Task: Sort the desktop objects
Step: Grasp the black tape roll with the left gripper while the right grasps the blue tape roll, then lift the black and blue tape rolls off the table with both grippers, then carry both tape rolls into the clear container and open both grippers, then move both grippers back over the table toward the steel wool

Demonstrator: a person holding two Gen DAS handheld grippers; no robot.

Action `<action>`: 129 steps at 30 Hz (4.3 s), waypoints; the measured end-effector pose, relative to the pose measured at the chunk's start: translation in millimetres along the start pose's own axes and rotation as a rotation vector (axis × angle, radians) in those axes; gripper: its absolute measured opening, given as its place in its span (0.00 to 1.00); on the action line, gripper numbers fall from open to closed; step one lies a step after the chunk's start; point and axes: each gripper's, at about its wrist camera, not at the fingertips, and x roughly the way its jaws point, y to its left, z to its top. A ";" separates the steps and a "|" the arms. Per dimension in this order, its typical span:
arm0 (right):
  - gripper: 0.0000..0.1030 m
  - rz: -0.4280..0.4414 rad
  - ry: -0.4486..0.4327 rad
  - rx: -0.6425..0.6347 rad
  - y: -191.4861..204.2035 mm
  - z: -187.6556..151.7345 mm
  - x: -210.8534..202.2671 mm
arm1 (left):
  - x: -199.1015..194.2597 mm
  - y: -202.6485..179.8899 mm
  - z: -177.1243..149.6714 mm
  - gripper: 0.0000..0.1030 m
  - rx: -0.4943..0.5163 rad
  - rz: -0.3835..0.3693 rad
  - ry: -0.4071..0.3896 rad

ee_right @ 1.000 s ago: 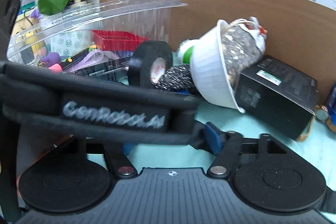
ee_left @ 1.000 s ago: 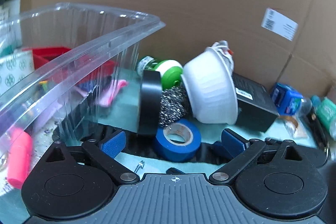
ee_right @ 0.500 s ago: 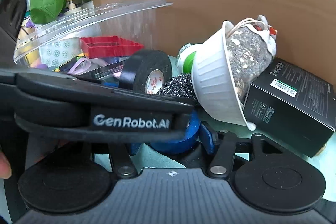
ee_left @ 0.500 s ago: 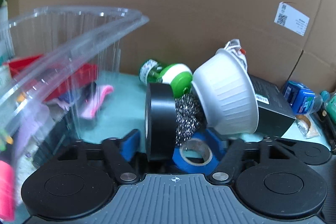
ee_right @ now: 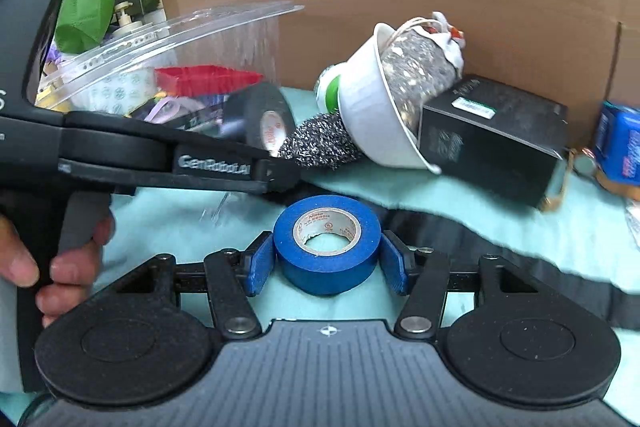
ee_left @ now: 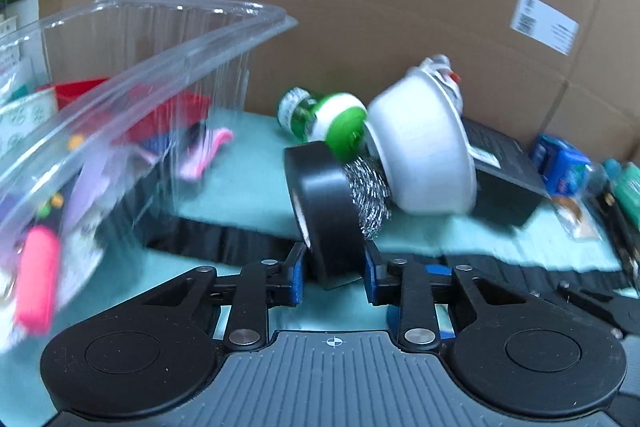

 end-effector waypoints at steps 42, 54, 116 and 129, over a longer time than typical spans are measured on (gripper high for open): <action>0.66 -0.154 0.035 0.073 13.1 -55.7 -74.2 | -62.9 19.9 -55.2 0.70 -0.256 -0.061 0.037; 0.64 -0.172 0.040 0.070 21.2 -53.7 -69.4 | -71.3 18.9 -46.6 0.27 -0.181 -0.045 -0.026; 0.94 0.010 -0.240 -0.281 188.3 97.6 -12.9 | -182.8 139.6 36.4 0.99 -0.046 0.091 -0.476; 1.00 -0.018 -0.200 -0.252 175.6 84.4 -22.1 | -169.1 113.1 21.9 1.00 -0.003 0.084 -0.356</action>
